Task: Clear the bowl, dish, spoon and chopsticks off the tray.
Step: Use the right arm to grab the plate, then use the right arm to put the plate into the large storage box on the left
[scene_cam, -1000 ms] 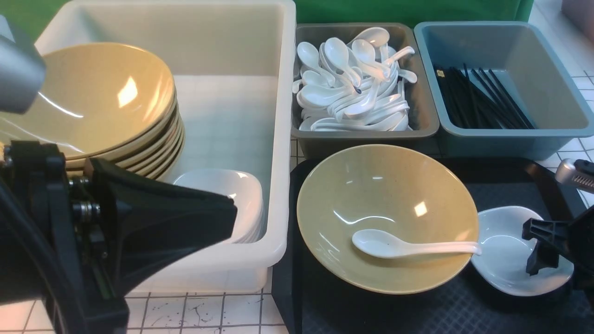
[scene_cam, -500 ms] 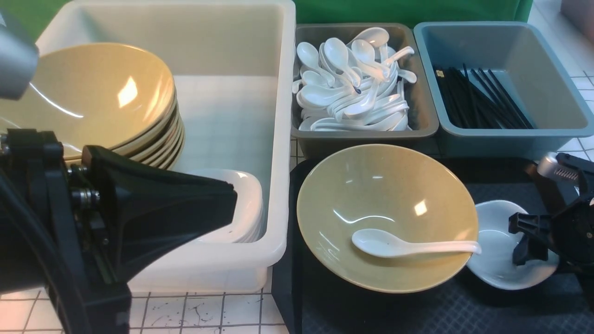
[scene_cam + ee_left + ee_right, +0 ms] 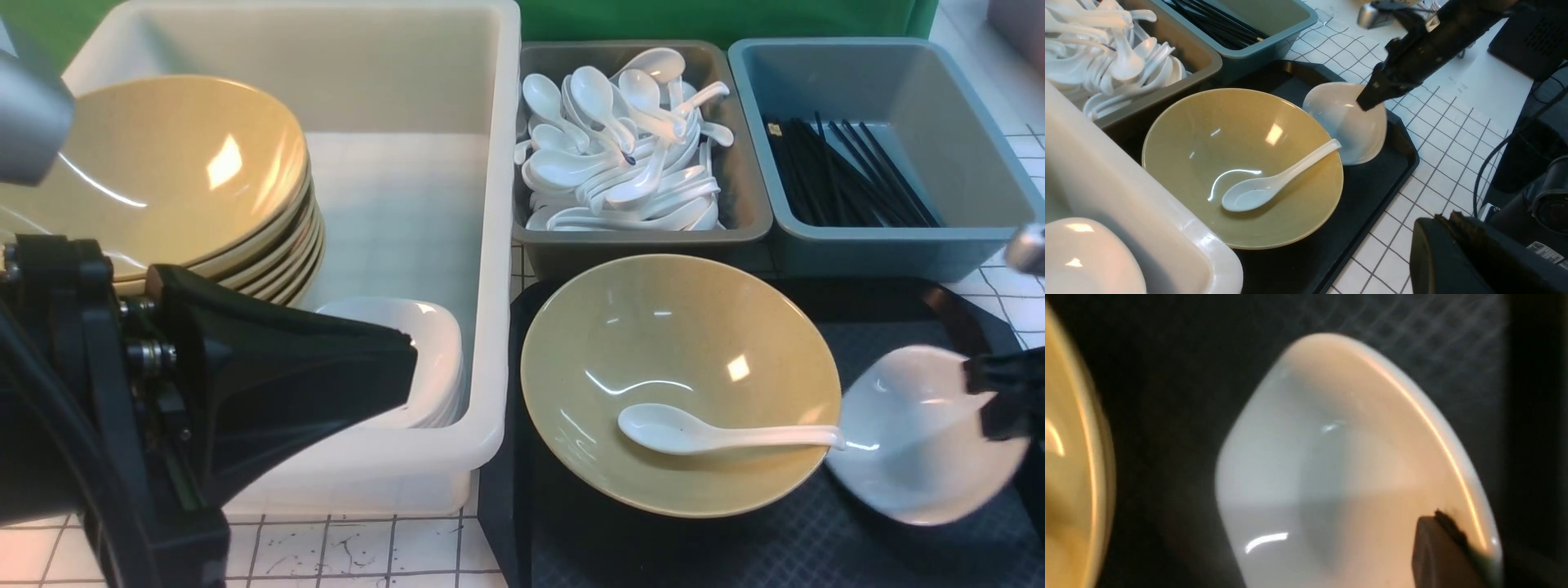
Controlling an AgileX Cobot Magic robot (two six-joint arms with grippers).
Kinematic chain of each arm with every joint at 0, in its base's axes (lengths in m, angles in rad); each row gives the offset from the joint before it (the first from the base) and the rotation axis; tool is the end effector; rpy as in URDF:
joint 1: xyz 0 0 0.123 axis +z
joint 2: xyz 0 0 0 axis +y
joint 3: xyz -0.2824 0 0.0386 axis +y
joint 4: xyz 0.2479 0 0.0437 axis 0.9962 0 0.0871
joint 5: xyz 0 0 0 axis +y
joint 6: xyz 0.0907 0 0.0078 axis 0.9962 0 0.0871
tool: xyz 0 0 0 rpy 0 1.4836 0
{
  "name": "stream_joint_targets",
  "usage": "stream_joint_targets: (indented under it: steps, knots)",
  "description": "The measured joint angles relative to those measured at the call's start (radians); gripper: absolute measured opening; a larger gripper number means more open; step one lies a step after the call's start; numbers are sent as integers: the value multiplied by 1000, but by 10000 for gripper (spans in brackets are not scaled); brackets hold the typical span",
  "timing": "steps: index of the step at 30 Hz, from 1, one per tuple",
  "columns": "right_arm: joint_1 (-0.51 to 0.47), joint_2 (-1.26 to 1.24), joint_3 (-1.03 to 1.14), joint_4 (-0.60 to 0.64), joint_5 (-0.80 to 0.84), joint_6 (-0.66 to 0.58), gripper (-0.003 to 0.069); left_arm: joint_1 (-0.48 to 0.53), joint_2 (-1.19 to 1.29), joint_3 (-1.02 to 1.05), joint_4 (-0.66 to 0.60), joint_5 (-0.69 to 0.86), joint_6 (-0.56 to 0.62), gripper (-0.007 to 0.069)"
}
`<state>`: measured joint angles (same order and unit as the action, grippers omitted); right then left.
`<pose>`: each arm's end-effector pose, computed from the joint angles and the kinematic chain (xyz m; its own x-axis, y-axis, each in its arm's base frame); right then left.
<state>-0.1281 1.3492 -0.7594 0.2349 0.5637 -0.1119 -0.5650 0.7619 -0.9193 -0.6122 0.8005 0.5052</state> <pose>0.2498 -0.0207 0.2268 -0.8531 0.1975 -0.4829 0.1411 0.9784 0.1510 0.0936 -0.1039 0.3913 -0.3312 0.2643 -0.9058 0.8182 0.5585 -0.1362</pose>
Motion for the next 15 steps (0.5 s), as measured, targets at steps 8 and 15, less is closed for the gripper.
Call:
stream_joint_targets:
  steps: [8,15]
  knots:
    - [-4,-99,-33,-26,121,-82,53,0,0,0,1,0,0,-1]
    - [24,-209,-283,-3,329,-67,53,0,-23,0,166,0,-92,-1]
